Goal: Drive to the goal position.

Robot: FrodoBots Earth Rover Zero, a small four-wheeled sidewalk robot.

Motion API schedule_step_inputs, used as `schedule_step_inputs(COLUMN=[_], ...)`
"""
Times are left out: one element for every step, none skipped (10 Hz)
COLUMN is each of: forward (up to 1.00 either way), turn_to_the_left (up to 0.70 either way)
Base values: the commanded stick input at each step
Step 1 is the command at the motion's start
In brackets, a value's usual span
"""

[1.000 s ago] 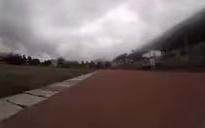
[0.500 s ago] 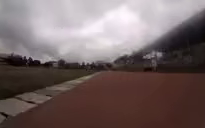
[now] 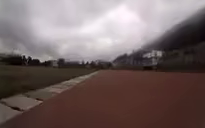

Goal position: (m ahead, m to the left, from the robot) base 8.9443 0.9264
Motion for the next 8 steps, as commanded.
schedule_step_inputs(forward=[0.70,0.70,0.70,0.70,0.70,0.70,0.70,0.70], turn_to_the_left=[0.02,0.13,0.12,0.00,0.00,-0.23,-0.35,-0.35])
